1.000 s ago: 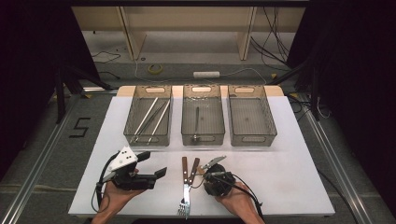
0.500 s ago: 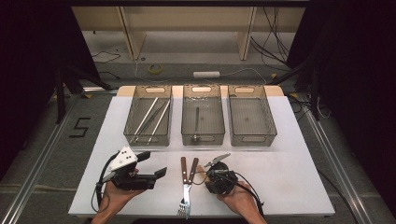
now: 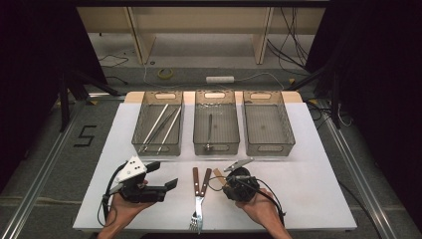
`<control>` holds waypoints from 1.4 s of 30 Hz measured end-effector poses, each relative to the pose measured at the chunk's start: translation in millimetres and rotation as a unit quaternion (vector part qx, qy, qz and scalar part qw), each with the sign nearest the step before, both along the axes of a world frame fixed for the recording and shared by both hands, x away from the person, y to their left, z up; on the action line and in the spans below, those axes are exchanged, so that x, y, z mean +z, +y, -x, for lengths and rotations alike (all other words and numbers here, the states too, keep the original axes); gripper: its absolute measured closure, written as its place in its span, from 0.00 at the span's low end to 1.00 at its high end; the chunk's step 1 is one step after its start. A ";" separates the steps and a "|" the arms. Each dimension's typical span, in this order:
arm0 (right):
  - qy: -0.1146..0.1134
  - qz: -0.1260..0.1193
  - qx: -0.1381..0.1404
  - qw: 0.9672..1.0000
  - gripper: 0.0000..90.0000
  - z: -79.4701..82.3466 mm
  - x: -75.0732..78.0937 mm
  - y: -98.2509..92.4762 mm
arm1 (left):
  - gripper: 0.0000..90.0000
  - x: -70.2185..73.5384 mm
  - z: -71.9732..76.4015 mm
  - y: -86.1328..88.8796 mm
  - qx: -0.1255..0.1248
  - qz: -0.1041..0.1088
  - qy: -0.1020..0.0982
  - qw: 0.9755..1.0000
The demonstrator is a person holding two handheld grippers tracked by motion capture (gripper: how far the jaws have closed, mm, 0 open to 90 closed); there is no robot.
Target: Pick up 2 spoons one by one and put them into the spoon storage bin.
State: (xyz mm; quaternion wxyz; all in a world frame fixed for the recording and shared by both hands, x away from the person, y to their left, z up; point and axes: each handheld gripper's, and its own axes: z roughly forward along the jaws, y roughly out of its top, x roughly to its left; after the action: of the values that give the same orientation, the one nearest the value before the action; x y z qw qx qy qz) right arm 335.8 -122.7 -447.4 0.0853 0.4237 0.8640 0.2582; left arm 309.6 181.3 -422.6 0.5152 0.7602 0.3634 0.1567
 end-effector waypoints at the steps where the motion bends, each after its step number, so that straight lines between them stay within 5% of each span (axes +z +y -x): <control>1: -0.003 -0.002 -0.001 1.000 0.86 -0.4 1.4 -0.7 | 0.17 -0.1 -0.1 0.0 0.000 0.000 0.000 1.000; 42: -0.050 -0.036 -0.008 0.998 0.85 -36.4 31.0 -10.5 | 0.17 -0.8 -0.7 -0.6 -0.001 -0.003 0.002 1.000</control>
State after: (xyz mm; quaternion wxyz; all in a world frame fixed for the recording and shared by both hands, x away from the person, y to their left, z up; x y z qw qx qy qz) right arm 372.2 -133.2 -416.4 0.1149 0.4198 0.8455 0.3092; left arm 310.3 180.8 -423.5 0.5122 0.7624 0.3635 0.1558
